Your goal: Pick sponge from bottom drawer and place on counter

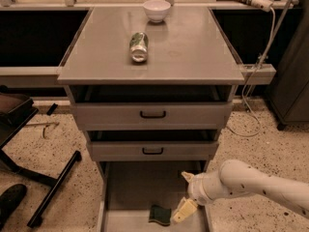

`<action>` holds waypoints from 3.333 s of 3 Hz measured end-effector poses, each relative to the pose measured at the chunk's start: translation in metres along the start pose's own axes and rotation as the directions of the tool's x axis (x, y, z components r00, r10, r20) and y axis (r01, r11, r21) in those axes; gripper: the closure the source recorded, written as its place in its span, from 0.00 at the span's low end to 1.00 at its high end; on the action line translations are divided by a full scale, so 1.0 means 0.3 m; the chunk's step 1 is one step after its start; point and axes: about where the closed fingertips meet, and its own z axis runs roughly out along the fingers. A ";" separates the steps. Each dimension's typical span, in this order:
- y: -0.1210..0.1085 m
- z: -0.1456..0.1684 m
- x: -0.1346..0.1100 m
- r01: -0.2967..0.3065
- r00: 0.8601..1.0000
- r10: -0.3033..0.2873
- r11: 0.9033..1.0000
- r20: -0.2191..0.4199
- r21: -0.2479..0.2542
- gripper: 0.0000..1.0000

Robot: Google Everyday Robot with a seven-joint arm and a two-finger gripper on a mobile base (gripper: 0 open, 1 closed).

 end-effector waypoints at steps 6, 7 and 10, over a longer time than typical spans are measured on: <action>-0.138 0.519 0.328 -0.100 0.994 0.105 0.982 -0.018 0.163 0.00; -0.208 0.545 0.370 -0.099 0.995 0.104 0.966 -0.009 0.238 0.00; -0.188 0.753 0.409 -0.091 0.995 0.095 0.981 -0.018 0.169 0.00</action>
Offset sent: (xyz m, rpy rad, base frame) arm -0.0009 0.0136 -0.1176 0.0042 0.0111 -0.0762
